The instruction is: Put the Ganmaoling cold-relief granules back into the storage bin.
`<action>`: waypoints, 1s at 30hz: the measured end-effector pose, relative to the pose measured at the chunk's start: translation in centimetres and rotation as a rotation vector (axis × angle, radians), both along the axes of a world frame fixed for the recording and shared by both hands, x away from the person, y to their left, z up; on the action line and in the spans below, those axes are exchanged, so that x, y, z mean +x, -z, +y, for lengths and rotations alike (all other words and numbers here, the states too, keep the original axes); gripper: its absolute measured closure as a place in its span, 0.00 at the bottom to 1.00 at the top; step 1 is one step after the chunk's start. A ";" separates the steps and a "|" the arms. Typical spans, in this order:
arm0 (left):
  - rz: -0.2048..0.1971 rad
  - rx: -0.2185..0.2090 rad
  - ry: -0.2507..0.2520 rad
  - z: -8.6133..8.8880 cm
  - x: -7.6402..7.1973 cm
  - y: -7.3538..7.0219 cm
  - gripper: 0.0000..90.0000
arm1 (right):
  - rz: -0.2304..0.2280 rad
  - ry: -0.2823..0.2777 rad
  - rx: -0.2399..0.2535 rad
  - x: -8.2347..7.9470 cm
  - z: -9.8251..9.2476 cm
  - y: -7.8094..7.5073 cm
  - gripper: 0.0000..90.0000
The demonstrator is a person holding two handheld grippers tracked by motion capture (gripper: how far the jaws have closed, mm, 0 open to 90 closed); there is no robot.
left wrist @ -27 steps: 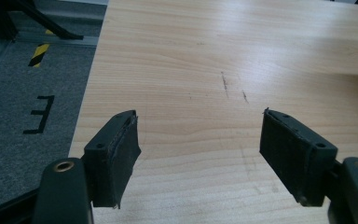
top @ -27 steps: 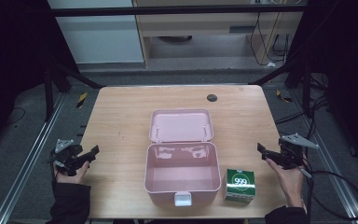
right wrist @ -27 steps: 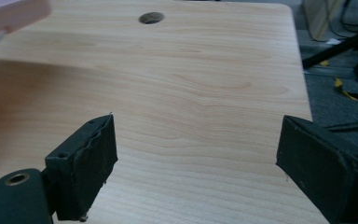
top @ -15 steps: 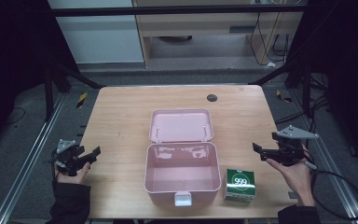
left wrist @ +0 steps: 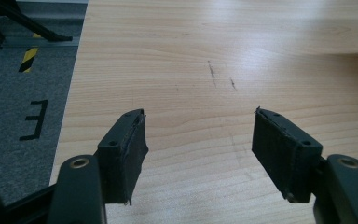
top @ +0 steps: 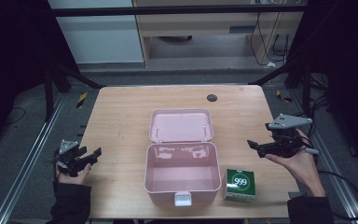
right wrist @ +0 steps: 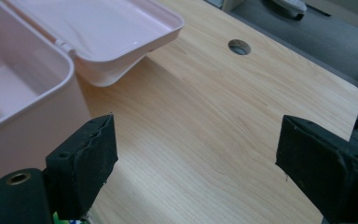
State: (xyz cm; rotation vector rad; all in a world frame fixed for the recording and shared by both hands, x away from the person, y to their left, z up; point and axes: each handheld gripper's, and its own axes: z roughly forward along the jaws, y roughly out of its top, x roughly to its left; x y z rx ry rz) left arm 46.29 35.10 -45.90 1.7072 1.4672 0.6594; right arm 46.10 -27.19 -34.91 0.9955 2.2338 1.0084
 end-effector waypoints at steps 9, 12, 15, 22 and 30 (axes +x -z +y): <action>-0.002 0.028 0.018 -0.9 0.1 0.3 0.43 | 0.041 -0.090 -0.082 -0.1 1.3 -1.1 0.12; 0.002 0.024 0.015 -0.8 0.1 0.5 0.43 | 0.052 -0.124 -0.108 -0.1 1.8 -1.2 0.11; 0.005 0.019 0.016 -0.8 0.2 0.6 0.43 | 0.069 -0.175 -0.131 -0.2 2.2 -1.4 0.11; 0.016 0.029 0.027 -1.1 0.2 0.7 0.42 | 0.114 -0.255 -0.186 -0.7 2.8 -1.2 0.11; 0.026 0.042 0.036 -1.3 0.3 0.8 0.41 | 0.170 -0.330 -0.233 -1.5 3.5 -1.2 0.11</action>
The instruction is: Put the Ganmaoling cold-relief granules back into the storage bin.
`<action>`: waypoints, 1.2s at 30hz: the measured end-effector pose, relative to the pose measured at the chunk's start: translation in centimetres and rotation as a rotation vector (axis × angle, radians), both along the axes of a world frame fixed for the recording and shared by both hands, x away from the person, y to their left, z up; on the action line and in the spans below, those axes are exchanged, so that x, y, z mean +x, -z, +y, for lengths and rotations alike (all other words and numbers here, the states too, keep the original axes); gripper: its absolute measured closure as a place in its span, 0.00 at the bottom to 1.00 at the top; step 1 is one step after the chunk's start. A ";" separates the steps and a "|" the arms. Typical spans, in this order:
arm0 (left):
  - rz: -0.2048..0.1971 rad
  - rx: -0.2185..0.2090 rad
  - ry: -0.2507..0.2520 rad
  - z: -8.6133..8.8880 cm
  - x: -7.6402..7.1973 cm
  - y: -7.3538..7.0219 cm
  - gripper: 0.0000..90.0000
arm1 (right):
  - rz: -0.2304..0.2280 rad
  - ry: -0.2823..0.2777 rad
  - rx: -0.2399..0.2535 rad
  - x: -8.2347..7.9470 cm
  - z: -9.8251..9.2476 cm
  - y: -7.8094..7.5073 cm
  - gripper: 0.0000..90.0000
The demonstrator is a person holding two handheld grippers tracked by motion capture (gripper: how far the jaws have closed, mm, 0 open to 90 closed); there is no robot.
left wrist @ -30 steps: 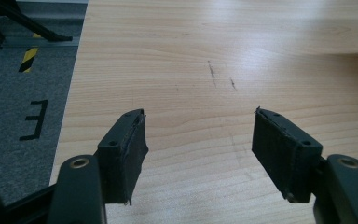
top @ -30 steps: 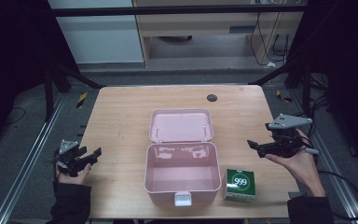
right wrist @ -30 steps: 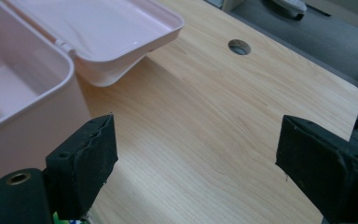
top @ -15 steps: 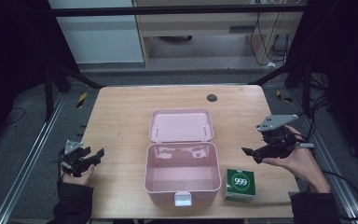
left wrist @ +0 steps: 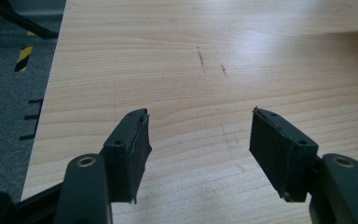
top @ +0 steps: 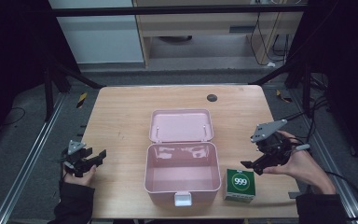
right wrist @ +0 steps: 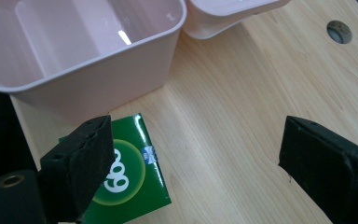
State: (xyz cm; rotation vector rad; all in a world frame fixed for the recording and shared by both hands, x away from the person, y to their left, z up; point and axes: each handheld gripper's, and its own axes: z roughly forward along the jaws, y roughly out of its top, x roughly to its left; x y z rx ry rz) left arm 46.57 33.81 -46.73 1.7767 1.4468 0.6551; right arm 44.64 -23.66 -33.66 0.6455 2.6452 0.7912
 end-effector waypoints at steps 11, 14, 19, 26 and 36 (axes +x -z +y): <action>0.004 0.005 0.008 -0.1 0.1 0.1 0.39 | 0.049 -0.085 -0.091 -0.6 1.0 0.9 0.07; 0.006 0.010 0.013 -0.1 0.1 0.1 0.39 | 0.072 -0.097 -0.100 -0.8 1.0 1.2 0.06; 0.008 0.018 0.016 -0.1 0.1 0.1 0.39 | 0.114 -0.133 -0.123 -1.2 1.2 2.0 0.05; 0.012 0.024 0.019 -0.2 0.2 0.2 0.39 | 0.134 -0.163 -0.142 -1.7 1.5 2.8 0.03; 0.015 0.029 0.022 -0.2 0.2 0.2 0.39 | 0.159 -0.181 -0.196 -2.0 2.4 4.2 0.02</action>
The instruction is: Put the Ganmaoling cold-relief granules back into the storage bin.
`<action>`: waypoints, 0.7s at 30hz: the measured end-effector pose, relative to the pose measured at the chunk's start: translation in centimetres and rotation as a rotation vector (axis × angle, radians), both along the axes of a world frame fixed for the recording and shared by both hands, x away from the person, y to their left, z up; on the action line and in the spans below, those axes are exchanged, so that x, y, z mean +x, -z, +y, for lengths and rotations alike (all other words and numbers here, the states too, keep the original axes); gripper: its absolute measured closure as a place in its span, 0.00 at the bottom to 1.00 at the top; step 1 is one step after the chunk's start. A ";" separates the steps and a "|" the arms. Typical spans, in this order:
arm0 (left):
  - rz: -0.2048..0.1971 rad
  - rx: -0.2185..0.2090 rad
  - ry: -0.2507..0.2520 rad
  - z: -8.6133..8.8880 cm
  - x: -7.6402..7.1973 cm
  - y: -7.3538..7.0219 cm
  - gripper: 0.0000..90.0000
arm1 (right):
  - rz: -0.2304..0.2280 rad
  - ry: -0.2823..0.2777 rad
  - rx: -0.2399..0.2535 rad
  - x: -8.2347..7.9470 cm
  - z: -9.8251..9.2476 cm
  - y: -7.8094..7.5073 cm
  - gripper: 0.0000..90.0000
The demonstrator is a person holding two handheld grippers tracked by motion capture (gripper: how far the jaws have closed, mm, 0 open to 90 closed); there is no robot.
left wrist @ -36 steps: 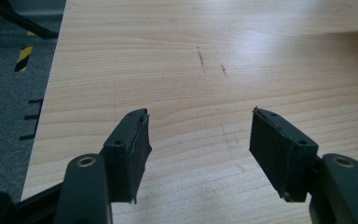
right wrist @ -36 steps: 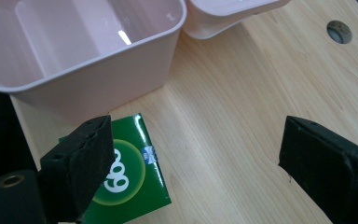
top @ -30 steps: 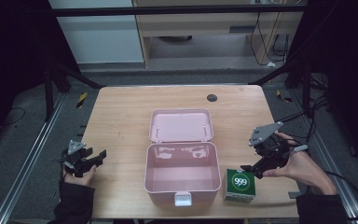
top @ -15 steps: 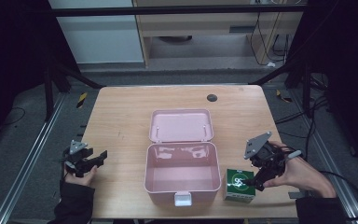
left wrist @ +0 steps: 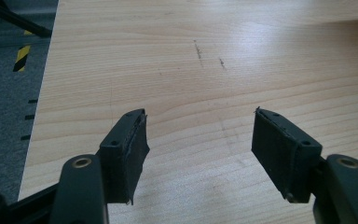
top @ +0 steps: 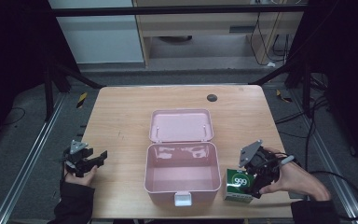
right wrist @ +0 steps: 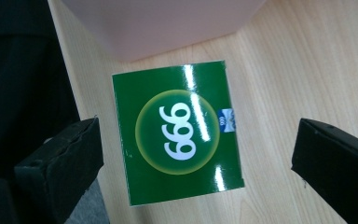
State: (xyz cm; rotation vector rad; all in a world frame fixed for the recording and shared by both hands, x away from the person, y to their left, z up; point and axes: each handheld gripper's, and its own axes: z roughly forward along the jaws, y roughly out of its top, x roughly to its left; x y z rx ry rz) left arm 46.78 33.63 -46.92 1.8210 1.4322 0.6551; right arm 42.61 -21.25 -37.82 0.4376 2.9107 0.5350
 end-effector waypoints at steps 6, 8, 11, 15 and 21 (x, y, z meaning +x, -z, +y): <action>0.000 0.002 0.000 0.0 0.0 0.0 0.39 | 0.007 -0.010 -0.008 -0.2 0.3 0.6 0.02; 0.000 0.002 0.000 0.0 0.0 0.0 0.39 | 0.010 -0.012 -0.014 -0.2 0.3 0.8 0.03; -0.003 0.003 0.000 0.0 0.0 0.0 0.39 | 0.028 -0.010 -0.024 0.0 0.4 1.7 0.03; 0.001 0.005 0.002 -0.1 0.0 0.0 0.39 | 0.035 -0.015 -0.031 0.1 0.5 2.2 0.03; 0.001 0.007 0.002 -0.1 0.1 0.0 0.39 | 0.044 -0.023 -0.035 0.0 0.7 3.0 0.03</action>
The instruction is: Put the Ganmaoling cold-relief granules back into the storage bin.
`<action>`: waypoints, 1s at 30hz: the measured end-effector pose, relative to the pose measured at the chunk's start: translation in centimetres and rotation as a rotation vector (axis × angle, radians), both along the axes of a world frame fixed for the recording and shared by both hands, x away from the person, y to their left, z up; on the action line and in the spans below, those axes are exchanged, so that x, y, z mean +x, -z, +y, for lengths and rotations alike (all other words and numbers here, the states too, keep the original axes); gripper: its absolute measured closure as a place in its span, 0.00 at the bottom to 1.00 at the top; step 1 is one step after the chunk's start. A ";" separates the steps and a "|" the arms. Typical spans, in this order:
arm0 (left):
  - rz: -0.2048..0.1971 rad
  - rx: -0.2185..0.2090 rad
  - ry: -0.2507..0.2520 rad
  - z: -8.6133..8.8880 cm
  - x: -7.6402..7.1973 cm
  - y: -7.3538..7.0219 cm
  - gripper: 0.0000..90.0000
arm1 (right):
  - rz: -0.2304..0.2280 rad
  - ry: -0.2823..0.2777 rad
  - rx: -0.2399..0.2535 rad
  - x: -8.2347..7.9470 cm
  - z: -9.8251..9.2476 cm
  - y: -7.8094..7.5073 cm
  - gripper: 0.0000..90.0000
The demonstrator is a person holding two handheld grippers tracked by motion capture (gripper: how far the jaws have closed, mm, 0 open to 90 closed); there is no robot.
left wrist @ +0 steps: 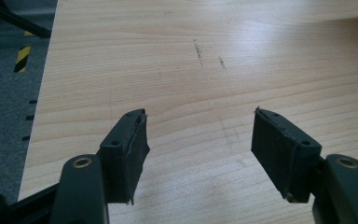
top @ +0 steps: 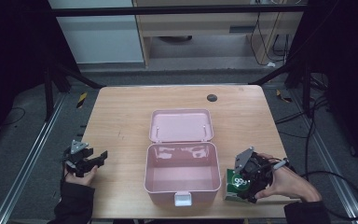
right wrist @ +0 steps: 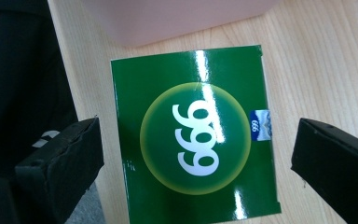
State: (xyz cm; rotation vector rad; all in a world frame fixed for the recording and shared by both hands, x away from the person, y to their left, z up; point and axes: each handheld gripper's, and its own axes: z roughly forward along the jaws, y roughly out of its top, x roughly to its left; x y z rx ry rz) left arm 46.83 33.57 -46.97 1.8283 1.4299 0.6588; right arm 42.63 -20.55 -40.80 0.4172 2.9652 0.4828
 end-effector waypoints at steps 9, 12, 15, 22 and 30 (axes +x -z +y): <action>-0.002 0.002 0.002 -0.1 0.0 0.0 0.40 | 0.012 -0.018 -0.029 0.3 0.6 1.0 0.03; -0.002 0.003 0.000 -0.1 0.0 0.0 0.40 | 0.020 -0.010 -0.026 0.4 0.6 1.3 0.04; 0.000 0.006 0.001 -0.1 0.0 0.0 0.40 | 0.026 -0.006 -0.028 0.4 0.5 1.6 0.04; 0.000 0.009 0.002 -0.2 0.0 0.1 0.40 | 0.041 -0.015 -0.030 0.7 0.4 2.7 0.06; 0.003 0.012 0.001 -0.2 0.1 0.1 0.40 | 0.056 -0.021 -0.032 0.9 0.4 3.5 0.12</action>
